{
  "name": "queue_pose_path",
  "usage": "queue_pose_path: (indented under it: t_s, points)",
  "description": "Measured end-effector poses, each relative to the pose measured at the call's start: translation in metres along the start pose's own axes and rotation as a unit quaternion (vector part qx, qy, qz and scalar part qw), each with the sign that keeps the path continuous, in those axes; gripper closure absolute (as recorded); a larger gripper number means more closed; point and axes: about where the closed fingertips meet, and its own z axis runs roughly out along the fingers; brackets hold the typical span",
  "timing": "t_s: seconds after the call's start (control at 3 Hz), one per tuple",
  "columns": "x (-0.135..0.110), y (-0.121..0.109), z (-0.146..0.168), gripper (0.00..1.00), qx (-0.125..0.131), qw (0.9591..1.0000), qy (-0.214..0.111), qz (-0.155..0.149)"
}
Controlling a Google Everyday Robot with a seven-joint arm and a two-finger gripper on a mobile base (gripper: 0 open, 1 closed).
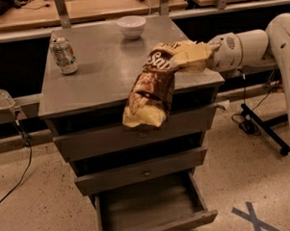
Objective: Pick brown chip bag from bottom drawer and place on counter
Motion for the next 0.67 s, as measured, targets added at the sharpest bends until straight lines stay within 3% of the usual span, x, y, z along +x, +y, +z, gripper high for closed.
queue_pose_path:
  t_s: [0.33, 0.67]
  points:
    - [0.031, 0.012, 0.005, 1.00, 0.011, 0.9995, 0.007, -0.029]
    - [0.068, 0.024, 0.004, 1.00, 0.019, 0.9980, 0.040, -0.045]
